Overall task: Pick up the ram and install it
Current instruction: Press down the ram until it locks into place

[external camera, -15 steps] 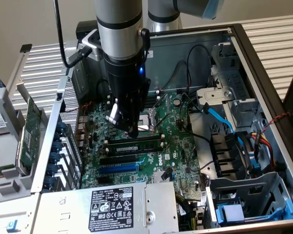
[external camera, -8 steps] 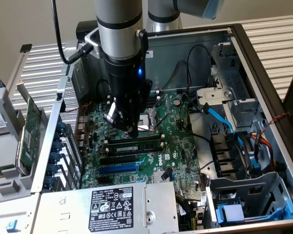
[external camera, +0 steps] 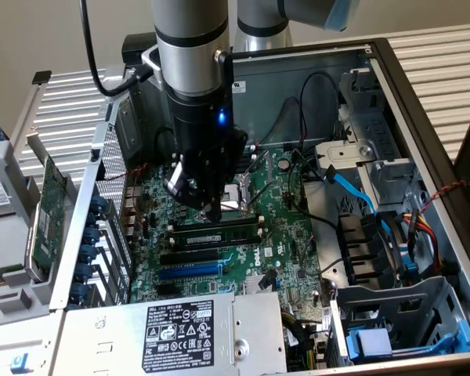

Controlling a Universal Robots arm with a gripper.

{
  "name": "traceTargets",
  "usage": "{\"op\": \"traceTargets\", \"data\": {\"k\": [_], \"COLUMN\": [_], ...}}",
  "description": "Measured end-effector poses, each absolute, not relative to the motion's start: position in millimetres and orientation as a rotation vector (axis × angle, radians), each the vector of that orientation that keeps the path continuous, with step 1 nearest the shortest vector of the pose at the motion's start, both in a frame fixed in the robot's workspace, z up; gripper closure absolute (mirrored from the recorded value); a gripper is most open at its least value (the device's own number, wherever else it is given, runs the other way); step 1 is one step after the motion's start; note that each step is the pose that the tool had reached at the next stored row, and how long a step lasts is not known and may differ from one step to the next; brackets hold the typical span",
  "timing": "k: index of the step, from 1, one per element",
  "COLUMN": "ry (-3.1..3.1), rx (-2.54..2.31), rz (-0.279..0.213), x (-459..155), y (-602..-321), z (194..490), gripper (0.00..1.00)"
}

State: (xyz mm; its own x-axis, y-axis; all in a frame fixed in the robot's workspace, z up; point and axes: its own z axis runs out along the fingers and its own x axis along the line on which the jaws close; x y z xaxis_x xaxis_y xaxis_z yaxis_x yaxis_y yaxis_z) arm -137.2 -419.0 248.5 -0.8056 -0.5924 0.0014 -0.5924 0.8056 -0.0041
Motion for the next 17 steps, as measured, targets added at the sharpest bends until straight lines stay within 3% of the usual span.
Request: {"op": "traceTargets", "data": {"k": [17], "ry": [-3.085], "rx": [0.591], "rz": [0.007], "x": [-137.2], "y": [-419.0], "z": [248.5], "gripper": [0.89]}}
